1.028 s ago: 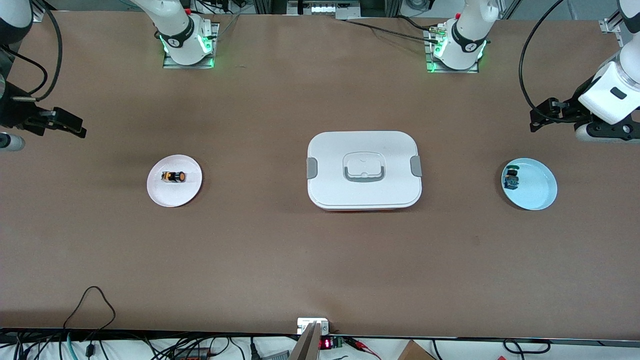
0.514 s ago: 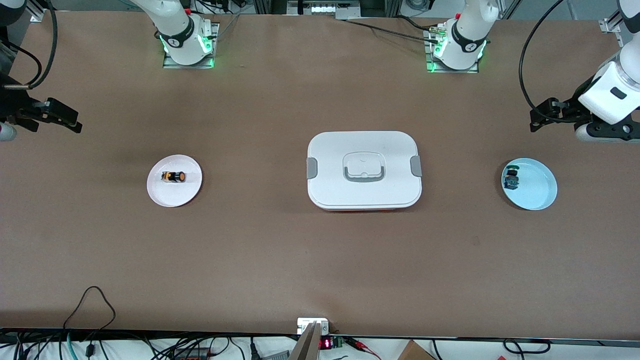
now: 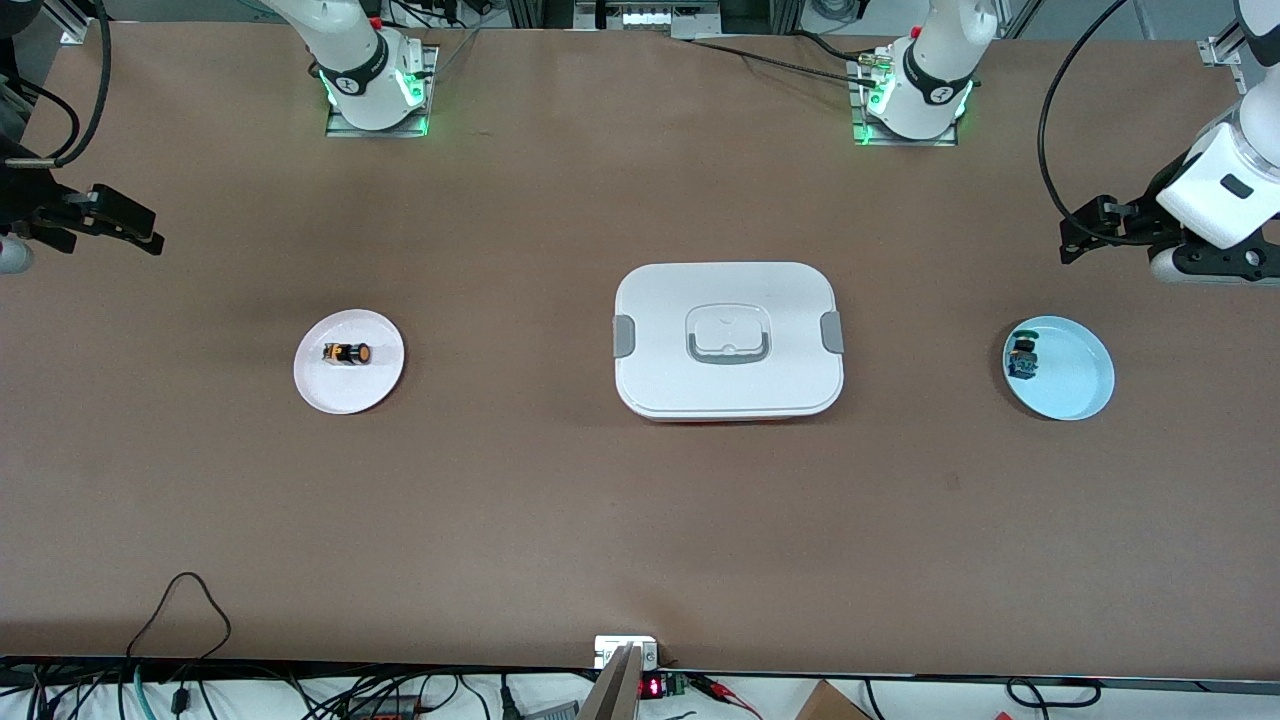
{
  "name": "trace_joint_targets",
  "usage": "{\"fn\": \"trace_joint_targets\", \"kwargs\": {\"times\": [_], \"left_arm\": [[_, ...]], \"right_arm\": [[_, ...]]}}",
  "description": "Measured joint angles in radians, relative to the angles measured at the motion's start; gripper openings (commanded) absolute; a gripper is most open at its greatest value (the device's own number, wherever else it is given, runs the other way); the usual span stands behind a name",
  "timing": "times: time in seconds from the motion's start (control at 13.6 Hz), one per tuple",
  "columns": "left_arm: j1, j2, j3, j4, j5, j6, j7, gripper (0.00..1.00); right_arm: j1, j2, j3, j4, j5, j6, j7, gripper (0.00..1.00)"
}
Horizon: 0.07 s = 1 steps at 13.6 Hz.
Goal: Transfer orange switch to right arm and place
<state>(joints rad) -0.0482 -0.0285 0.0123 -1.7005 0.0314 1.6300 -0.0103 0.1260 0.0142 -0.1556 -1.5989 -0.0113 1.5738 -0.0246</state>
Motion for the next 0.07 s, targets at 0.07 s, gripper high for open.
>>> {"fn": "trace_joint_targets", "kwargs": {"times": [0.07], "left_arm": [[0.0,0.0,0.0,0.0,0.0,-0.001,0.0,1.0]], "right_arm": [[0.001,0.0,0.0,0.002,0.0,-0.004,0.0,1.0]]}}
